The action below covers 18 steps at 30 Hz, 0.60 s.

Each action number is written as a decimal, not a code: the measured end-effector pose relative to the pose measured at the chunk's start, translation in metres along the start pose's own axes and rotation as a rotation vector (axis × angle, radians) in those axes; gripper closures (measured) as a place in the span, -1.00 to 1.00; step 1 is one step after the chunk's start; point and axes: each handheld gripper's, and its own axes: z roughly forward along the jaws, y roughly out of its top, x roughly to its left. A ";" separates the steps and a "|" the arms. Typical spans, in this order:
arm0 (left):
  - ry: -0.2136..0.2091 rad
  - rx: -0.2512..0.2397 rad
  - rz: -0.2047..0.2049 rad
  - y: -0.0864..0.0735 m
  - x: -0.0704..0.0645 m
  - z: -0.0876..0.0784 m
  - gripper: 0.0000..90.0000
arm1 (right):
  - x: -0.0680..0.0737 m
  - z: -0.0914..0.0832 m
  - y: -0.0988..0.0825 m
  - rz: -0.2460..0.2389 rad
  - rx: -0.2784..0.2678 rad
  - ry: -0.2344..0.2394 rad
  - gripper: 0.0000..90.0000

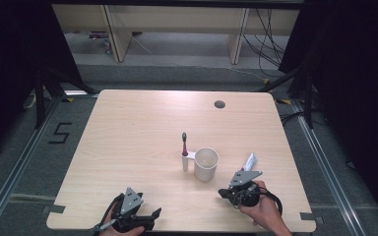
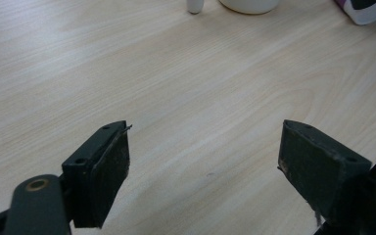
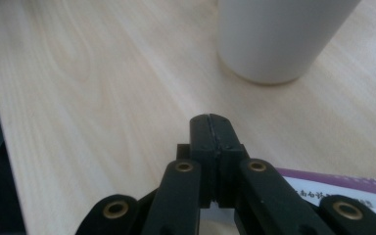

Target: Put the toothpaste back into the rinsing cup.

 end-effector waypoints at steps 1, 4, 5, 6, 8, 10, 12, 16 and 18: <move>0.006 0.002 0.001 0.000 0.000 0.001 -0.58 | 0.000 -0.002 -0.002 0.007 0.009 0.005 0.99; 0.009 0.006 0.003 0.000 -0.001 0.001 -0.58 | 0.000 -0.012 -0.012 0.028 0.009 -0.006 0.99; 0.009 0.006 0.003 0.000 -0.001 0.001 -0.58 | 0.000 -0.012 -0.012 0.028 0.009 -0.006 0.99; 0.009 0.009 0.001 0.000 -0.001 0.000 -0.58 | -0.001 -0.019 -0.018 0.029 0.013 -0.003 0.99; 0.008 0.010 0.002 0.000 -0.001 0.001 -0.58 | -0.001 -0.020 -0.020 0.026 0.006 -0.010 0.99; 0.007 0.010 0.007 0.000 -0.002 0.002 -0.57 | -0.002 -0.032 -0.031 0.044 0.014 -0.029 0.99; 0.005 0.011 0.009 0.000 -0.002 0.002 -0.57 | -0.005 -0.038 -0.037 0.061 0.019 -0.025 1.00; -0.002 0.004 0.003 -0.001 -0.003 0.003 -0.57 | -0.009 -0.051 -0.049 0.088 0.026 -0.050 0.99; -0.002 0.009 0.002 -0.001 -0.003 0.003 -0.57 | -0.011 -0.056 -0.054 0.111 0.026 -0.059 1.00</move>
